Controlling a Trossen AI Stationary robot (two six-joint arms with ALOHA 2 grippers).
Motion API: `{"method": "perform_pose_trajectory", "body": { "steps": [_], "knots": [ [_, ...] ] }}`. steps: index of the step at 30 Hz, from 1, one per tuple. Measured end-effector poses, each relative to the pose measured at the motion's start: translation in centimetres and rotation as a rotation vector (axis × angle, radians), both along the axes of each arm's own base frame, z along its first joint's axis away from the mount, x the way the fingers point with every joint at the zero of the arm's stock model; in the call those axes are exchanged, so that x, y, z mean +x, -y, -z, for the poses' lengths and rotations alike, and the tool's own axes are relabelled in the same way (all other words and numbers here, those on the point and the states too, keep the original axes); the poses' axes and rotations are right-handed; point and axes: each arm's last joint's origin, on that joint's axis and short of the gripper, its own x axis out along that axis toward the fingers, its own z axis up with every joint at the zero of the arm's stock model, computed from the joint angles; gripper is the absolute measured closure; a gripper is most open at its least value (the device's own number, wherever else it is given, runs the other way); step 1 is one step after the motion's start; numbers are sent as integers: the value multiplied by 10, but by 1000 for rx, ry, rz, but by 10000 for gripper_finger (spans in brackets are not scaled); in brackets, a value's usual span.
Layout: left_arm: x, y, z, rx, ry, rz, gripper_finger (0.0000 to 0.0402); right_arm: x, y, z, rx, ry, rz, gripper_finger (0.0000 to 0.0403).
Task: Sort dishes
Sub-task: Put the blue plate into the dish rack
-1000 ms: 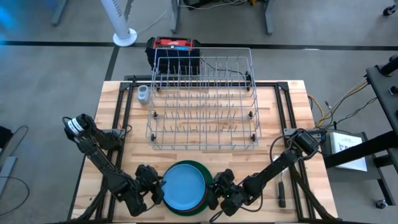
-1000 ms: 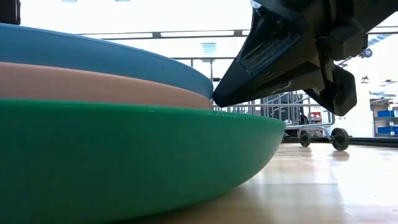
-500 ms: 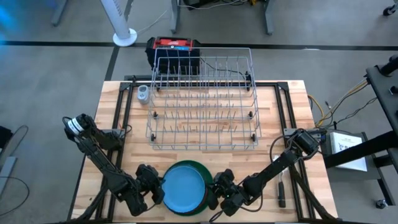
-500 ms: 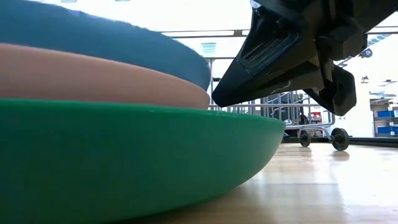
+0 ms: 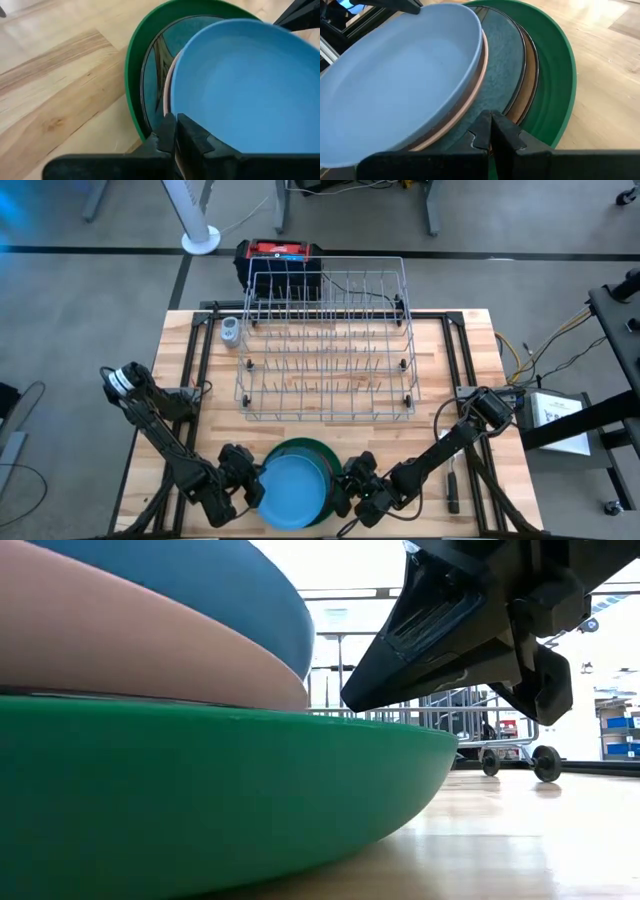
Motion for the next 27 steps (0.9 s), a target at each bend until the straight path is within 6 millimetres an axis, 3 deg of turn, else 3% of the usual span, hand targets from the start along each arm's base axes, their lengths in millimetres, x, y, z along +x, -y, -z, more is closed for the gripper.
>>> {"method": "perform_pose_trajectory", "body": {
  "steps": [27],
  "knots": [
    [3, -4, -6, 105, 216, -95, 400, -3, 2, -2, -20, -26, -1, 403]
  ]
}}
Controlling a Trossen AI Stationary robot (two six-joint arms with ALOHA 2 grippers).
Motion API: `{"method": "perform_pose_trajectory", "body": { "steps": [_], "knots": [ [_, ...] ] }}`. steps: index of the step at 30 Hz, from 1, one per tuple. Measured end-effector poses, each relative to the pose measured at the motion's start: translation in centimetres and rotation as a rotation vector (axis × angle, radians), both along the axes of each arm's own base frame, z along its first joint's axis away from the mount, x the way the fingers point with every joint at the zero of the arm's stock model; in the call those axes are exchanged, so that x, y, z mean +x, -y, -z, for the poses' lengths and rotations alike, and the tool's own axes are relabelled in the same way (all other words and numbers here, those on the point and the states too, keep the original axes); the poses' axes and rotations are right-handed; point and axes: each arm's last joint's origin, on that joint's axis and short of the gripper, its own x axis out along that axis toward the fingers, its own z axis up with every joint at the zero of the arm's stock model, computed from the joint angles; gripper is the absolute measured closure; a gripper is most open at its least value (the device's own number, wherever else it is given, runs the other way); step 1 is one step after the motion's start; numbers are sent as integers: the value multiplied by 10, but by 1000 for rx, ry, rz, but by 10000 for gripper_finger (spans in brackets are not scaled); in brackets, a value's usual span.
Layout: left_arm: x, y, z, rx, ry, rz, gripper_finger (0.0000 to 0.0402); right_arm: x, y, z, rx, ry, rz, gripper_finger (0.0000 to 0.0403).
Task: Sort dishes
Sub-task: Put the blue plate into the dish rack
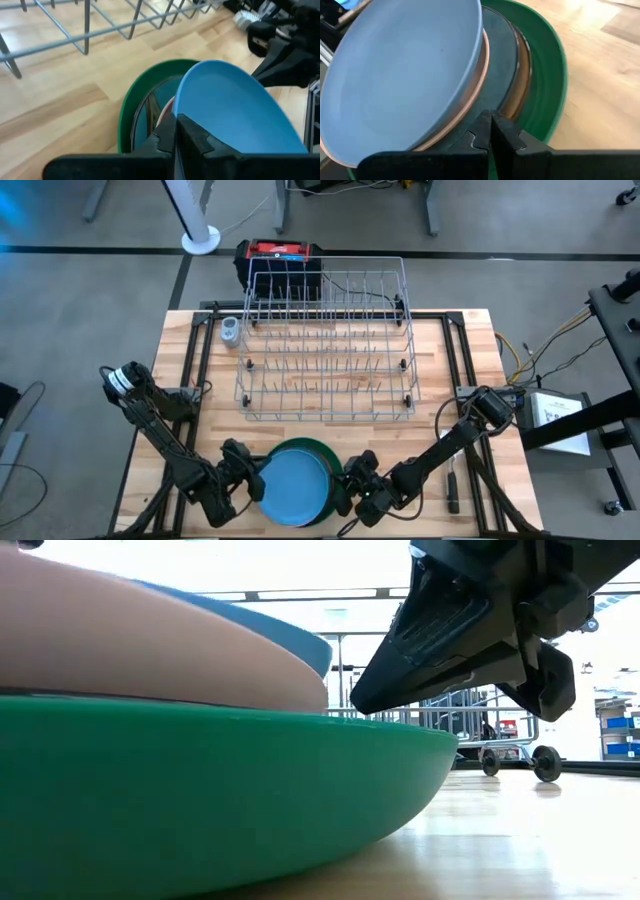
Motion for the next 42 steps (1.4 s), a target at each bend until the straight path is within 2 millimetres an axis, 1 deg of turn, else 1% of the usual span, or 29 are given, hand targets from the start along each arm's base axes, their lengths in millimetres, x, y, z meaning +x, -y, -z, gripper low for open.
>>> {"method": "perform_pose_trajectory", "body": {
  "steps": [8, 15, 19, 22, 27, 31, 34, 37, 40, 42],
  "knots": [
    [0, -2, -5, 14, 32, -9, 400, -4, 1, -7, 6, -26, -15, 403],
    [4, 1, -25, 49, 41, 30, 400, -8, 2, -12, 4, -49, -13, 403],
    [8, 3, -39, 88, 29, 43, 400, -11, 3, -19, 9, -49, -17, 403],
    [12, 7, -52, 116, 25, 64, 401, -15, 5, -28, -15, -47, -13, 403],
    [19, 14, -77, 195, 13, 117, 401, -22, 11, -53, -126, -21, -46, 403],
    [23, 17, -88, 247, -7, 138, 401, -23, 16, -67, -184, 20, -33, 403],
    [23, 17, -90, 248, -49, 159, 401, -24, 18, -73, -191, 29, -38, 403],
    [21, 17, -85, 202, -108, 189, 401, -24, 17, -72, -191, 27, -40, 403],
    [19, 15, -75, 137, -162, 188, 401, -23, 16, -66, -159, 20, -34, 403],
    [18, 13, -70, 96, -187, 165, 399, -21, 14, -59, -123, -9, -47, 403]
  ]
}}
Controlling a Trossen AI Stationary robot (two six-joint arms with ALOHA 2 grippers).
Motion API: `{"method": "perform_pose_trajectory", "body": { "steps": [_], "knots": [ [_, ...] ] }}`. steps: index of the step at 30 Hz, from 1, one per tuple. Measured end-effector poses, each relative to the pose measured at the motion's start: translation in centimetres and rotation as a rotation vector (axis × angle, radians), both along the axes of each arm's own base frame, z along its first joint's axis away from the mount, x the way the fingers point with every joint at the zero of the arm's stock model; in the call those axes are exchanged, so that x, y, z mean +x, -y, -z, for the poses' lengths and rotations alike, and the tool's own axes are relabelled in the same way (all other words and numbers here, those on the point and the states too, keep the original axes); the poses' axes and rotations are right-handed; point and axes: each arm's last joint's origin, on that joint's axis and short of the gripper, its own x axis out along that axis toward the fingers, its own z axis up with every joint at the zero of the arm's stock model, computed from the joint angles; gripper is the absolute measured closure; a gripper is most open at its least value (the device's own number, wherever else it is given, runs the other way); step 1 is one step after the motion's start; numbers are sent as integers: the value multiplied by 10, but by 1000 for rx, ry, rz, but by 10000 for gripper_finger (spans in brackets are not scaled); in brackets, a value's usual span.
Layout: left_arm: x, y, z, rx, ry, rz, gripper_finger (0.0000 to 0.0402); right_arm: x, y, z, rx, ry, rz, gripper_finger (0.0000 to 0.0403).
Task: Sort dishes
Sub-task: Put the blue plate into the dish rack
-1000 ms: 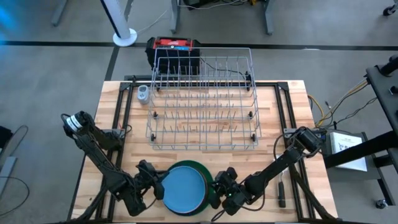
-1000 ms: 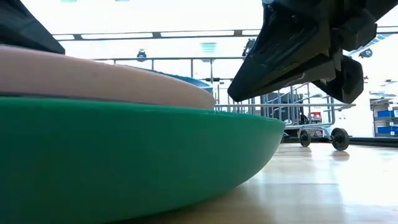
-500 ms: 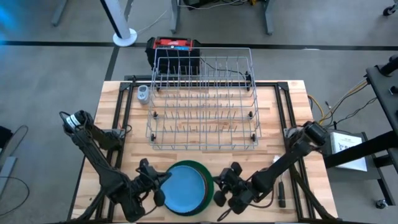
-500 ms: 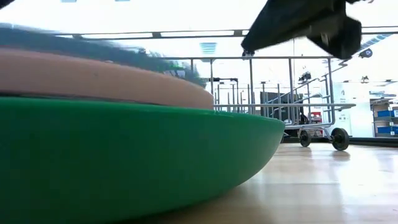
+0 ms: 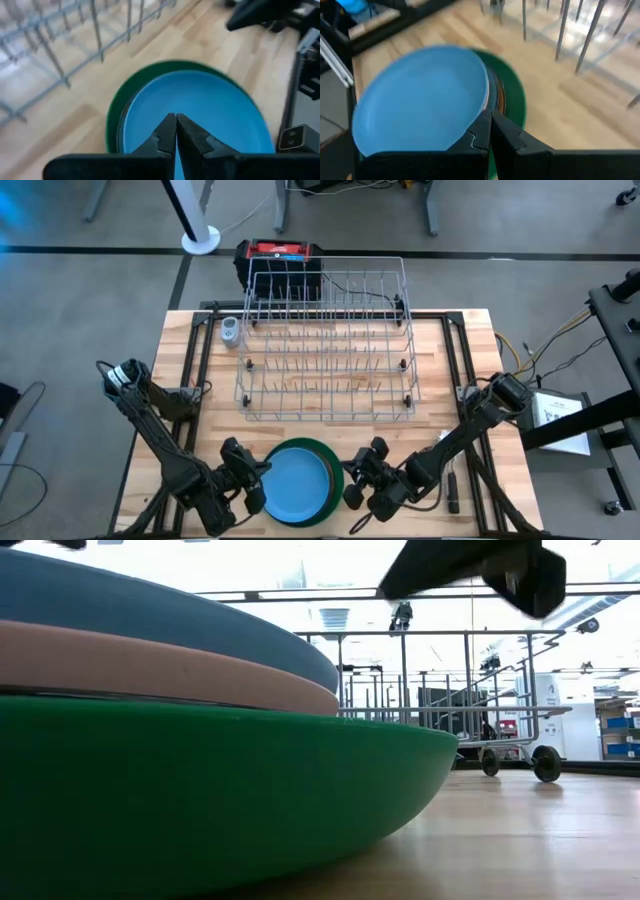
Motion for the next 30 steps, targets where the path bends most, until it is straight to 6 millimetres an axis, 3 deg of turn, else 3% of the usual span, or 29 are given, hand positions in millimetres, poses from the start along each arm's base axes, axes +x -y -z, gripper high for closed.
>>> {"method": "perform_pose_trajectory", "body": {
  "steps": [14, 30],
  "knots": [
    [-12, -9, 28, -120, -208, -52, 313, 18, -12, 30, 146, -7, -72, 403],
    [-7, -5, 51, -115, -220, -100, 234, 20, -9, 31, 169, -23, -63, 403]
  ]
}}
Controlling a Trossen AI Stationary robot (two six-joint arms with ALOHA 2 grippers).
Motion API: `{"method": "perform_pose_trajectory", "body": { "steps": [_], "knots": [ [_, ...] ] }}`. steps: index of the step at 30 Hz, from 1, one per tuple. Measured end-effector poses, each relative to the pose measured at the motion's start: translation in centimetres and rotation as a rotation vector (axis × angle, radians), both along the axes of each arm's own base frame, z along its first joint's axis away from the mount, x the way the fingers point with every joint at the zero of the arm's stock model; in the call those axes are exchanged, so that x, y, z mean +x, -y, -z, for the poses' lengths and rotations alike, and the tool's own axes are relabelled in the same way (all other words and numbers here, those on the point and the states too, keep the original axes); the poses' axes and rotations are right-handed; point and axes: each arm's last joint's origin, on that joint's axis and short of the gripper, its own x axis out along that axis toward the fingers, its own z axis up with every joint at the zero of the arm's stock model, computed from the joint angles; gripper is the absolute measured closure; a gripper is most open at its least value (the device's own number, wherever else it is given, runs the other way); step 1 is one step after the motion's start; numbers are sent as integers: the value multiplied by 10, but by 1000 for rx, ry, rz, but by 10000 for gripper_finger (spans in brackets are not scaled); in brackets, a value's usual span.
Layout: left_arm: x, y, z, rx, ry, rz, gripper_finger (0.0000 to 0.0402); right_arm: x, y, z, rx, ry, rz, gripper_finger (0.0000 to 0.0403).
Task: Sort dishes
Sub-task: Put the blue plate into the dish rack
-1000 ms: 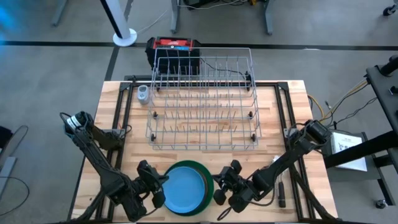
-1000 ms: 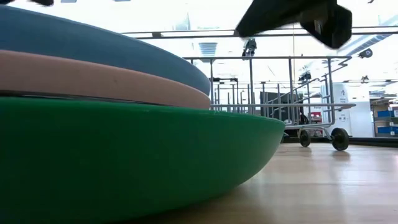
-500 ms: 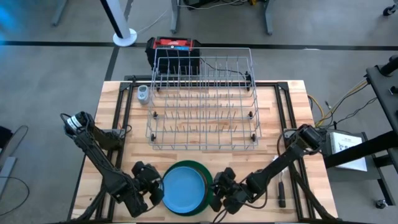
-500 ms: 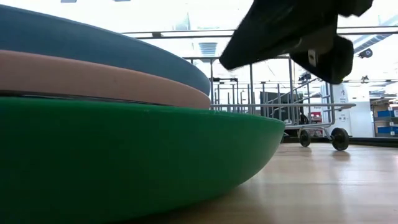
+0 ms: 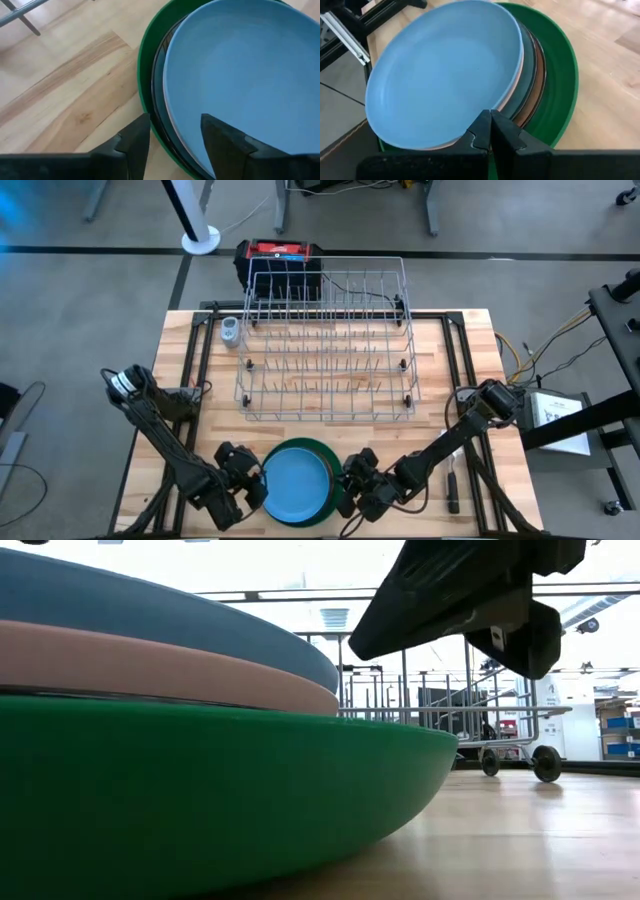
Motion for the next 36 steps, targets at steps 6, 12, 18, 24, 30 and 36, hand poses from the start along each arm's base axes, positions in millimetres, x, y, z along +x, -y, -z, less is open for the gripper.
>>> {"method": "perform_pose_trajectory", "body": {
  "steps": [6, 12, 18, 24, 30, 36],
  "knots": [
    [0, 1, 1, -4, 0, 0, 224, -1, -2, 1, 50, -31, -35, 403],
    [1, 1, 1, 1, 20, -5, 223, -1, -1, 2, 57, -34, -26, 403],
    [1, 0, 1, 6, 33, -13, 223, -1, -1, 2, 57, -33, -26, 403],
    [1, 0, 1, 6, 34, -13, 223, -3, -1, 5, 51, -40, -26, 403],
    [2, 1, 4, 10, 32, -13, 223, -3, 0, 8, 14, -43, -43, 403],
    [4, 3, 10, 12, 23, -15, 223, 2, -4, 23, -25, -44, -80, 403]
  ]
}}
